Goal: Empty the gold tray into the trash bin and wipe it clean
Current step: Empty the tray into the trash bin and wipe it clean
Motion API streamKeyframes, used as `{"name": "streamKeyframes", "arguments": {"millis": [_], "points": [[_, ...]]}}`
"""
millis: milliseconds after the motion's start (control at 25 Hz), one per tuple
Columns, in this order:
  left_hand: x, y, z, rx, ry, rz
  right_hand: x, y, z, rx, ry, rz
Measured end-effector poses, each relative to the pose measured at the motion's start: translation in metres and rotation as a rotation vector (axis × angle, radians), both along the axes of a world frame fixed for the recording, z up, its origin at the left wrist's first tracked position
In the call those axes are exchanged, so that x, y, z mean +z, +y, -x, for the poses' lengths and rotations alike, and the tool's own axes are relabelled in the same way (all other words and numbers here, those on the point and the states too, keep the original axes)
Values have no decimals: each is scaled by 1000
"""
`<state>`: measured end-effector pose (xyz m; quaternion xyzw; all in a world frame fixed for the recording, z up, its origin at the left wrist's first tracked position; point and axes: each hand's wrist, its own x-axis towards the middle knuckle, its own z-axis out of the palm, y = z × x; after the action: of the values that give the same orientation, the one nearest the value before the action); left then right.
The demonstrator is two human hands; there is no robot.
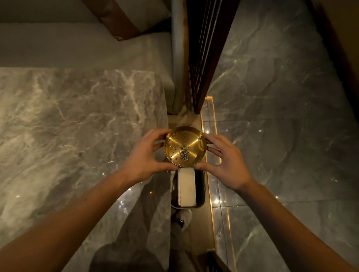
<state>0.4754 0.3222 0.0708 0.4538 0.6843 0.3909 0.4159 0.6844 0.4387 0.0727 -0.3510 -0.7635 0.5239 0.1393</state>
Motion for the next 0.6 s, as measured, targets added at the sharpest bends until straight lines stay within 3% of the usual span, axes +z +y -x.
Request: {"name": "streamKeyframes", "arguments": {"millis": [240, 600], "points": [[-48, 27, -35, 21, -88, 61, -51, 23, -33, -66, -16, 113], [-124, 50, -99, 158, -215, 242, -134, 47, -84, -157, 2, 447]]}}
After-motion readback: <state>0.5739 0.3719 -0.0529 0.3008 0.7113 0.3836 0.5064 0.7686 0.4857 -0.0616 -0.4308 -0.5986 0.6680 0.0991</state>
